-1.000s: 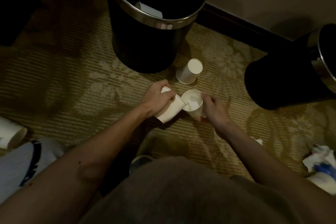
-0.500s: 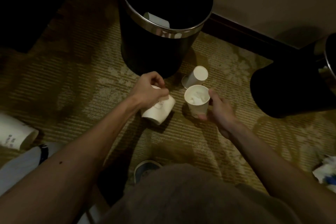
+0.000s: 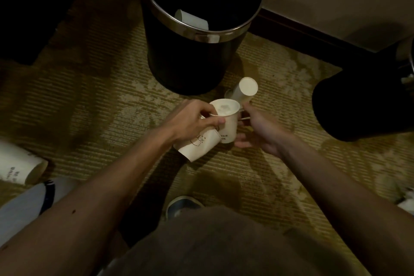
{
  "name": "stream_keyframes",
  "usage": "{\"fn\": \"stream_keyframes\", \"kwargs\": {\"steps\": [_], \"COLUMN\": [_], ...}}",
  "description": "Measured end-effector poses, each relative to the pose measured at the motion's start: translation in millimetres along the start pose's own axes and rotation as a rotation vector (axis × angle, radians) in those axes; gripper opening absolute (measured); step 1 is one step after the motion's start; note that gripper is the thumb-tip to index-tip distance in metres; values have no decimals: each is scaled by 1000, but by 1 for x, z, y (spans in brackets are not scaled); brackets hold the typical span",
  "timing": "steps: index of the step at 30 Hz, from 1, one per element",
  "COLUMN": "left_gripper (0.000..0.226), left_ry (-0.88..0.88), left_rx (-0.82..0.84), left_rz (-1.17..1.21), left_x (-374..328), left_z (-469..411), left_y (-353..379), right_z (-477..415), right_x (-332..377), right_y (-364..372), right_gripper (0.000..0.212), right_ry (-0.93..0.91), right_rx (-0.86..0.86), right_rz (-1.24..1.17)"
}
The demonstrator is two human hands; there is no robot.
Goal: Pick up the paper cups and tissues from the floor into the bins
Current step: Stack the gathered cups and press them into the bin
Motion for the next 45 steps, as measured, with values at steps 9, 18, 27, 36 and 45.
{"fn": "stream_keyframes", "kwargs": {"steps": [9, 18, 27, 36, 45], "left_gripper": [24, 28, 50, 54, 42], "left_ry": [-111, -131, -89, 134, 107], "left_rx": [-74, -115, -146, -358, -690], "left_rz": [72, 63, -55, -108, -103], "left_x": [21, 20, -31, -121, -149], "left_z": [2, 8, 43, 68, 7], "left_y": [-21, -33, -88, -183, -244], "right_z": [-18, -33, 56, 154, 141], "right_x": [63, 68, 99, 196, 281], "right_y": [-19, -22, -8, 15, 4], "right_gripper": [75, 38, 25, 21, 29], "right_ry": [-503, -602, -973, -1385, -1392], "right_rx": [-406, -435, -321, -346, -545], "right_rz": [706, 758, 538, 364, 506]}}
Point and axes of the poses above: each hand's wrist, its own z-axis away from the middle knuckle, its own y-axis out of the palm, x = y × z, the point moved 8 cm from there along -z, towards the middle knuckle, and after that the axes turned 4 degrees about -z, right-handed, at the moved point
